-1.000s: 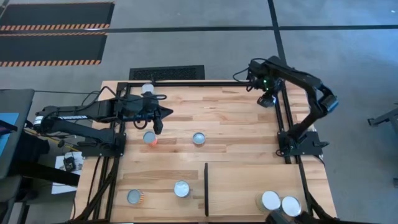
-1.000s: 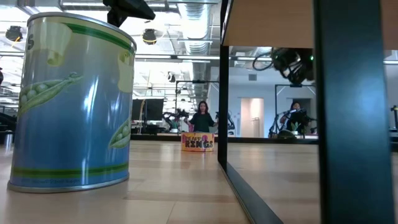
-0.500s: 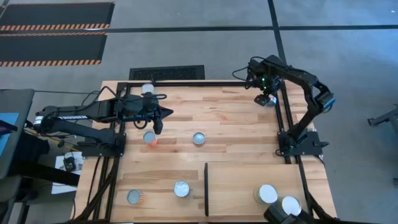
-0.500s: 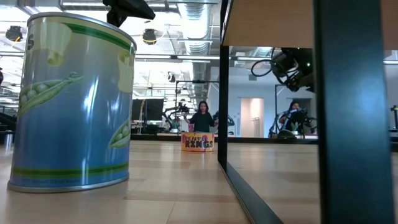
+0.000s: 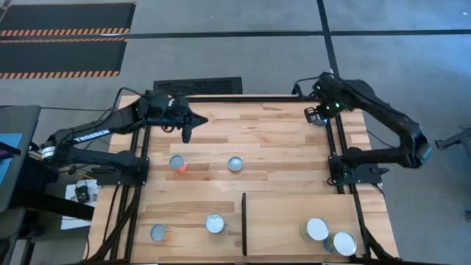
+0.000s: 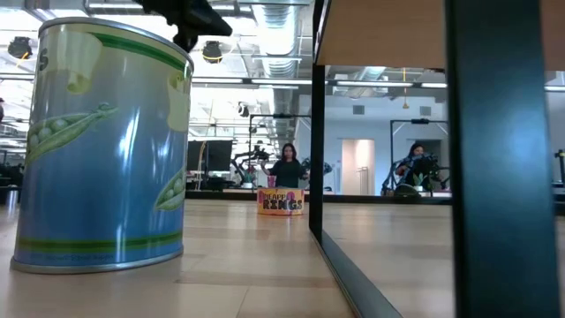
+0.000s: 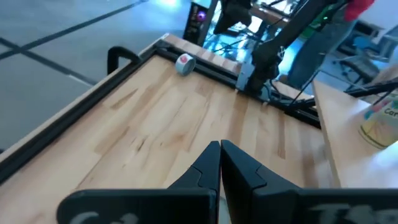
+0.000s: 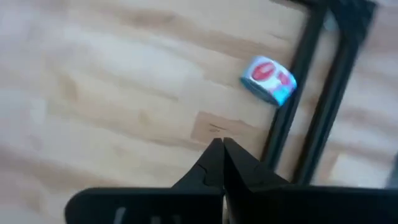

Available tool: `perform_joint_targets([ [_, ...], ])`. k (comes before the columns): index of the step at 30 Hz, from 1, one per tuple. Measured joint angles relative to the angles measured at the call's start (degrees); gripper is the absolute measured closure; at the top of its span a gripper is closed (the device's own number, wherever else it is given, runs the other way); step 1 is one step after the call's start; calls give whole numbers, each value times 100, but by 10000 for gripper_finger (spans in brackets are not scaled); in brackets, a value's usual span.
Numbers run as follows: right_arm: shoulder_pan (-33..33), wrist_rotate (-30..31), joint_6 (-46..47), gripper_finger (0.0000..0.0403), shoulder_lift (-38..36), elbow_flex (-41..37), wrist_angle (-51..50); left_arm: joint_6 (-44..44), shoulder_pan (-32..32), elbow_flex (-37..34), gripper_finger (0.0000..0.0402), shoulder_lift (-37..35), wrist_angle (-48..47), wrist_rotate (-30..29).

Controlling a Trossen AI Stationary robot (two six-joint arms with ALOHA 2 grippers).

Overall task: Pick and place cans onto a shelf
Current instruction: Put the canned tuna on the shelf

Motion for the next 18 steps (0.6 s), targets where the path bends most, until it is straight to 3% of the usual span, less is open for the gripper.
perform_joint_targets([
  [8, -73, 777, 2881, 399, -328, -1345, 1101, 254, 702, 0, 401, 574, 122, 511],
  [12, -311, 755, 3511, 399, -327, -1916, 1842, 375, 901, 0, 402, 621, 88, 750],
  [18, -782, 669, 4064, 400, -245, -2316, 2192, 377, 1130, 0, 401, 620, 65, 828],
])
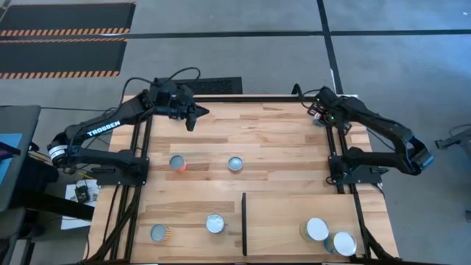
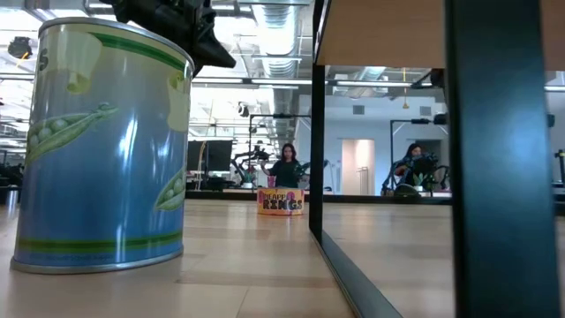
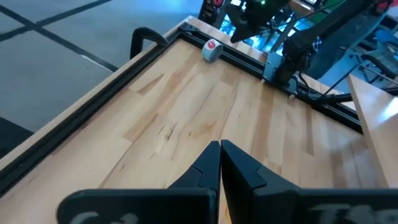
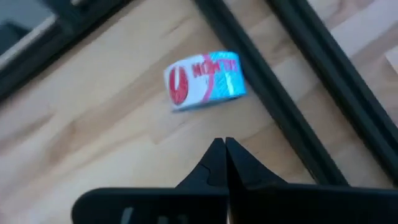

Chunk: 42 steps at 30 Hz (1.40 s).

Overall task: Pick and place cans onto a shelf
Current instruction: Put the canned tuna on the shelf

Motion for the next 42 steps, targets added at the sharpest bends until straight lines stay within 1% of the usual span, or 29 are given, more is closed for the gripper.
perform_joint_targets([
  [5, -47, 85, 591, 400, 239, -97, 697, 15, 63, 0, 402, -1, -18, 31],
  [10, -112, 243, 1092, 400, 662, -191, 796, 13, 109, 0, 401, -4, -28, 27],
  [14, 85, 596, 1475, 400, 811, -193, 1044, -30, 108, 0, 401, -4, -30, 28],
  [18, 206, 999, 1514, 401, 795, -189, 1061, -31, 109, 0, 401, -4, -32, 27],
  [26, 167, 1324, 1461, 401, 906, -189, 1153, 17, 109, 0, 401, -4, -92, 24],
  [31, 79, 1151, 1404, 398, 1180, -195, 1599, 57, 122, 0, 401, -5, -121, 20],
  [35, 25, 874, 1025, 399, 1225, -185, 1889, 59, 180, 0, 402, -6, -122, 18],
  [39, -122, 274, 576, 399, 1263, -185, 2101, 115, 263, 0, 402, -6, -122, 26],
  [42, -178, -392, -122, 399, 1250, -185, 2389, 166, 326, 0, 402, -6, -122, 50],
])
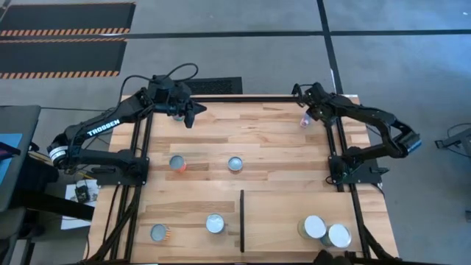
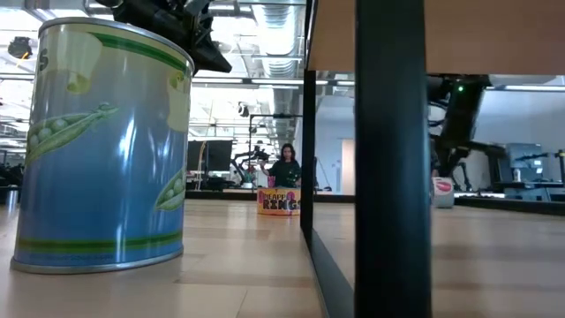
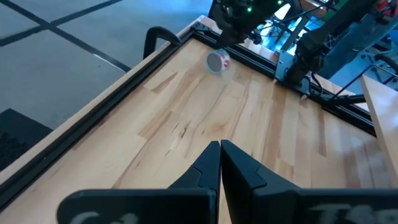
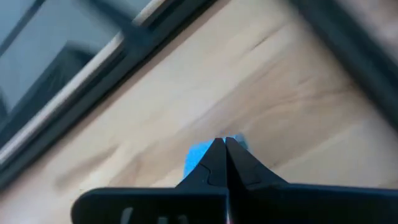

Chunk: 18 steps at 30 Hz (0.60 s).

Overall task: Pick and place cans onto a shelf
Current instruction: Put the canned tuna on the shelf

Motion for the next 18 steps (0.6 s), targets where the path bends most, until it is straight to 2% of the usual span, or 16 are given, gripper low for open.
perform_joint_targets([
  [4, 345, -120, -279, 400, -389, 0, -86, -2, 30, 0, 401, 0, -8, 15],
  [8, 685, -121, -587, 399, -1100, 0, -386, -2, 30, 0, 402, -13, -13, 25],
  [12, 868, -132, -906, 392, -1677, 0, -967, -4, 30, 0, 401, -13, -17, 100],
  [15, 909, -469, -1252, 353, -1809, 2, -1418, -4, 27, 0, 401, -13, -22, 212],
  [18, 1047, -735, -1213, 283, -1709, 0, -1701, -6, 25, 0, 402, -12, -47, 240],
])
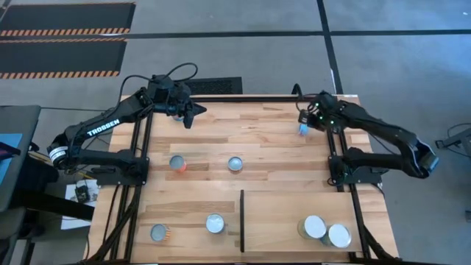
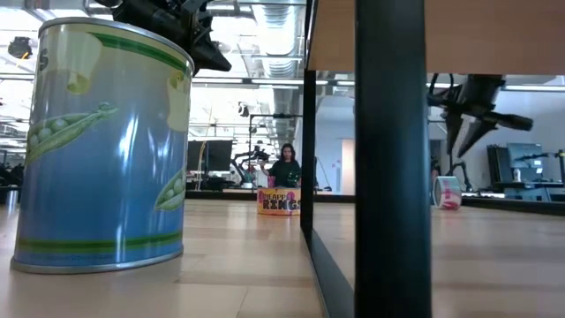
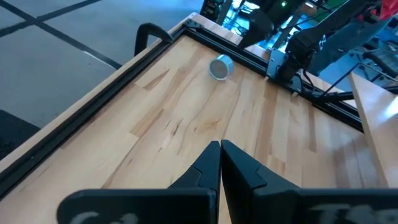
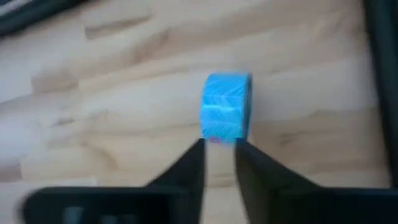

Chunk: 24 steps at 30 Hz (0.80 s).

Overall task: Pick and place cans onto a shelf
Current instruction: Put the canned tuna on the shelf

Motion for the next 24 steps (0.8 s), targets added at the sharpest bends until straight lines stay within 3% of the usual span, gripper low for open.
perform_joint_targets([
  [7, 350, 152, 553, 92, 689, 0, 24, -44, -32, 0, 402, 1, 1, 11],
  [12, 430, 517, 824, 25, 1268, 0, 383, -50, -141, 0, 402, 1, -3, 9],
  [18, 404, 591, 849, 33, 2113, 0, 890, -21, -201, 0, 402, 1, -8, -96],
  [21, 434, 559, 849, 80, 2456, 0, 883, -10, -201, 0, 401, 1, -54, -113],
  [24, 563, 553, 847, 156, 2625, 0, 865, 4, -203, 0, 402, 1, -118, -129],
])
